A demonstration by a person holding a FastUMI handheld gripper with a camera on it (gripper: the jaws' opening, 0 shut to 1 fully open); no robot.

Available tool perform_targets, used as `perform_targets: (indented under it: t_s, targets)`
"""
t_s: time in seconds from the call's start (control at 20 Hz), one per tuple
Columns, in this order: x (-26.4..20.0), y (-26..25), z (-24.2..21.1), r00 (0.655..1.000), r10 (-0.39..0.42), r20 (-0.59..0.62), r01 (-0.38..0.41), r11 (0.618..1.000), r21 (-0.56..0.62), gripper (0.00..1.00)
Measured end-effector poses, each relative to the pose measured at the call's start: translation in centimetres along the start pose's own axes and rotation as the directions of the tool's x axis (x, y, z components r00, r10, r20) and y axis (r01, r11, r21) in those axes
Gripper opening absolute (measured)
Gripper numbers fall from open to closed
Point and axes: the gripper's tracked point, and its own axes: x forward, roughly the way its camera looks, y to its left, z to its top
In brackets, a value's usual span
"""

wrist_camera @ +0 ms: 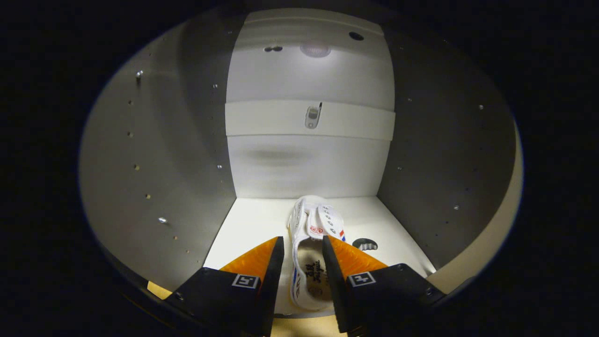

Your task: Open the shoe cabinet door, grab the shoes and put them into the shoe cabinet, then close the shoe cabinet door.

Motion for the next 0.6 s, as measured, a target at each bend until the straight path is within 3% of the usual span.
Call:
perform_targets:
  t_s: [0.05, 0.2, 0.6]
  targets:
    - [-1.3, 0.1, 0.9, 1.0, 0.003, 0.028, -0.004, 1.0, 0.011, 0.55]
    - [-4.8, 0.3, 2.1, 0.997, 0.017, 0.08, -0.019, 1.0, 0.02, 0.97]
    - [-19.1, -1.3, 2.0, 0.979, 0.067, 0.192, -0.077, 0.996, 0.044, 0.97]
